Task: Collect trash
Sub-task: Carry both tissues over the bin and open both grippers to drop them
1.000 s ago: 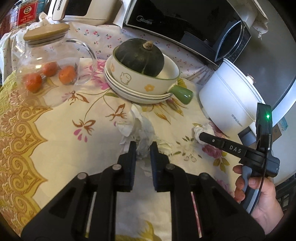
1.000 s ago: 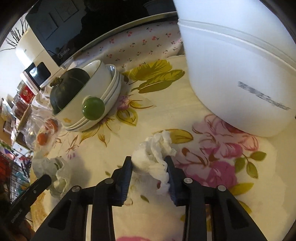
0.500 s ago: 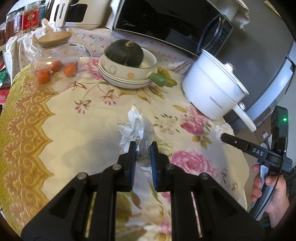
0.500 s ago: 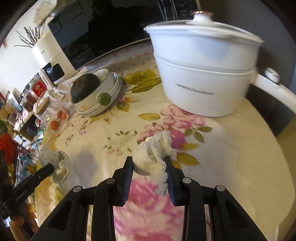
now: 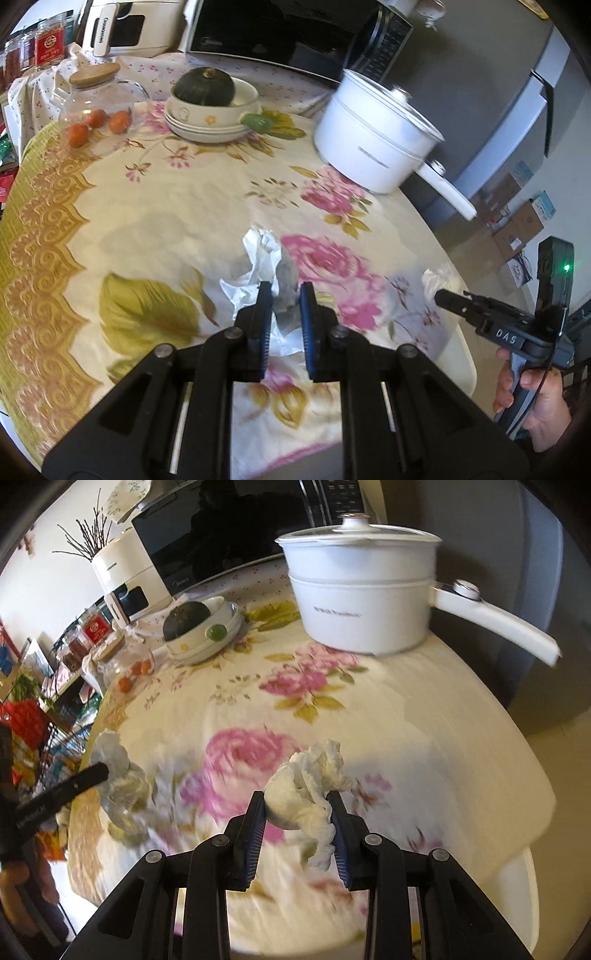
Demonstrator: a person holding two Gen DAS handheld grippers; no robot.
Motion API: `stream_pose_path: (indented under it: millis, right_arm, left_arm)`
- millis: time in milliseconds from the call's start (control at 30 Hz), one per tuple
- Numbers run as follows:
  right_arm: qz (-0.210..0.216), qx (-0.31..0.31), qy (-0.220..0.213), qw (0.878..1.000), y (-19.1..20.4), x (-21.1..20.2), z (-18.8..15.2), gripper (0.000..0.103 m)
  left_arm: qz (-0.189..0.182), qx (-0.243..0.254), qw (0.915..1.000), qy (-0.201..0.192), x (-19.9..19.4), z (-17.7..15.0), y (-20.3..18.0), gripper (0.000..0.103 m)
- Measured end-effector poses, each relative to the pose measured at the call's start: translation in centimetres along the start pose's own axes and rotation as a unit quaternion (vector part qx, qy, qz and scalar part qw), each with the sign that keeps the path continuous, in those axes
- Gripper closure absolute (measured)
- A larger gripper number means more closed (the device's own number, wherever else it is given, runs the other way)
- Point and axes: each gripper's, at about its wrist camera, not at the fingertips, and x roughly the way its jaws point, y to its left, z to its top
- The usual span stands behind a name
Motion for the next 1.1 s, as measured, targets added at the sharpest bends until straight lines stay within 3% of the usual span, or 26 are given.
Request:
stream_pose_path:
  millis: [300,567,867,1100]
  right_arm:
    - [-0.023,0.03,0.032,0.999,-3.7,-2.4,-4.5,0.069]
    - [-0.029,0.072,0.049,0.996,-8.1,-4.4,-7.4,0.069]
    - [-0.059,0.095,0.043,0.993,-13.0,-6.9,-10.0,0.069]
    - [-0.072,0.115,0.047,0.99,-16.3,-8.0,-11.9,0.069]
  left_arm:
    - [-0.034,0.017,0.999,0.024,0.6,-2.8,-3.8,0.087]
    - [-0.088,0.07,0.9924,0.051,2.1,-4.7,-9.2,0.087]
    - [-0.132,0.138,0.9781,0.083,4.3,-7.3,-16.2,0.087]
    - [-0.157,0.199,0.9622,0.1,6.0,-9.8,-21.2,0.087]
